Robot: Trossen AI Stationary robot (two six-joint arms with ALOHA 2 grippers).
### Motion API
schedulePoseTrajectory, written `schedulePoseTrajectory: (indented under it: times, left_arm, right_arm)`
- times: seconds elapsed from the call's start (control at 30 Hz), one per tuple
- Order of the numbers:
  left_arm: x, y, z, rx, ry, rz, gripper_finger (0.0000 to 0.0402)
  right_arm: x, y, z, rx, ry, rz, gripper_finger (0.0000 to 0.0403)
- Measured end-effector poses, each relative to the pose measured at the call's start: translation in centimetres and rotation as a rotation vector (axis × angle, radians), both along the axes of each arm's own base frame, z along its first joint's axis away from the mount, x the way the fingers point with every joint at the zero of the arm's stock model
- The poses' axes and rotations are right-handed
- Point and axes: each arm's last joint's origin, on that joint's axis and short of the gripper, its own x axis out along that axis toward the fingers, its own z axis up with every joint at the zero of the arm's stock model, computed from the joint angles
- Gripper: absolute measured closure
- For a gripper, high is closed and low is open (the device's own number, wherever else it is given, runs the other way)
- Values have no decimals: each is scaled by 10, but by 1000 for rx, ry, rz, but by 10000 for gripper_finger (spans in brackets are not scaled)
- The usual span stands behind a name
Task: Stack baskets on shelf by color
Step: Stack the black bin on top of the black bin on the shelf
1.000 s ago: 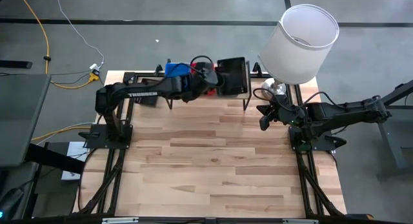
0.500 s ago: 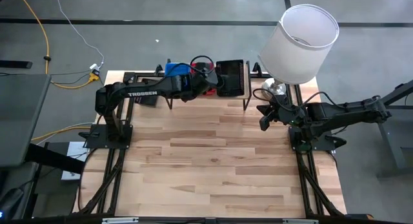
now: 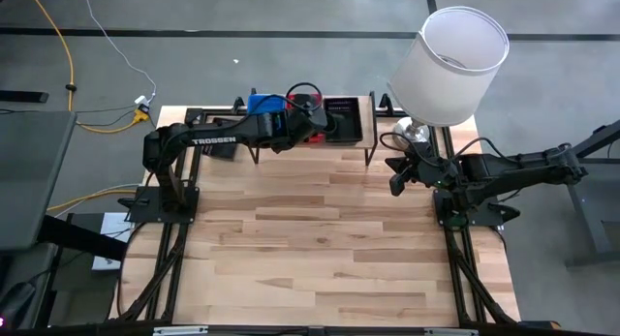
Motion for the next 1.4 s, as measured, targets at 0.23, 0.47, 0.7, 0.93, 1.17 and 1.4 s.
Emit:
schedulePoseTrajectory:
  times: [0.23, 0.47, 0.7, 0.93, 1.17, 1.4]
  left_arm:
    - [-3, 4, 6, 37, 18, -34, 285]
    - [-43, -1, 57, 193, 143, -350, 274]
    - [-108, -62, 95, 328, 295, -613, 282]
    - [-174, -116, 62, 470, 249, -683, 284]
    - [-220, -141, -11, 592, 100, -767, 284]
    - [-243, -143, -58, 758, -58, -733, 284]
  right_arm:
    - [0, 0, 0, 0, 0, 0, 403]
    - [0, 0, 0, -2, 2, 2, 403]
    - [0, 0, 0, -5, 7, 3, 403]
    - [0, 0, 0, -2, 5, 1, 403]
    - [0, 0, 0, -26, 18, 18, 403]
    - [4, 0, 7, -155, 23, 91, 403]
